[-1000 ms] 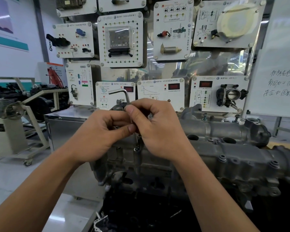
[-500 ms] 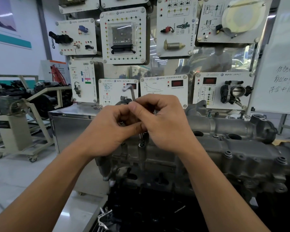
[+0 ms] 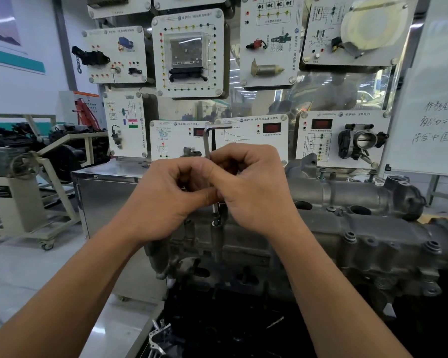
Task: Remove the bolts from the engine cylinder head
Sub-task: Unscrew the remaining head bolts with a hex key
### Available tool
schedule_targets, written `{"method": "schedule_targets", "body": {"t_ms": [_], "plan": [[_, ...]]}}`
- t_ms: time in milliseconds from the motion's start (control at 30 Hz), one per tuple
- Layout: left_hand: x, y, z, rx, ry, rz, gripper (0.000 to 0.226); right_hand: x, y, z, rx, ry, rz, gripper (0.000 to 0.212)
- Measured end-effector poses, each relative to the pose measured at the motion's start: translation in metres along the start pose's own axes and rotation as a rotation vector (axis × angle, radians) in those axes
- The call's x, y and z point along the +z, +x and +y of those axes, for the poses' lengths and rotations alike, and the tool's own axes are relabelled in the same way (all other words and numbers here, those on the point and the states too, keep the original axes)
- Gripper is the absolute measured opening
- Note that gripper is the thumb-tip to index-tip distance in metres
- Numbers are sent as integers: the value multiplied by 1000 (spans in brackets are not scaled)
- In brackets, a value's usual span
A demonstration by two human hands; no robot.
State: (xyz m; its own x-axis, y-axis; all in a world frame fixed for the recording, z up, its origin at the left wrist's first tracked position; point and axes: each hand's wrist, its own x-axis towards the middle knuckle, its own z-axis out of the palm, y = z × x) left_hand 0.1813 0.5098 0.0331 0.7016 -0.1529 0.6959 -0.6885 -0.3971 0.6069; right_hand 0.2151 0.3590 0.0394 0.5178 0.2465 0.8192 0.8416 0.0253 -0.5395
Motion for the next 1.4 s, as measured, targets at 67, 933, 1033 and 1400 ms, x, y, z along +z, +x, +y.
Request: {"method": "schedule_targets", "body": {"t_ms": [67, 933, 1033, 1400], "plan": [[-2, -1, -1, 13, 54, -38, 38, -2, 1, -2, 4, -15, -34, 13], [-5, -3, -1, -24, -6, -106, 21, -18, 3, -8, 15, -132, -188, 21], [-1, -1, -4, -25, 21, -9, 28, -17, 2, -7, 15, -107, -137, 13], [-5, -2, 0, -22, 44, -153, 28, -16, 2, -12, 47, -207, -155, 24]]}}
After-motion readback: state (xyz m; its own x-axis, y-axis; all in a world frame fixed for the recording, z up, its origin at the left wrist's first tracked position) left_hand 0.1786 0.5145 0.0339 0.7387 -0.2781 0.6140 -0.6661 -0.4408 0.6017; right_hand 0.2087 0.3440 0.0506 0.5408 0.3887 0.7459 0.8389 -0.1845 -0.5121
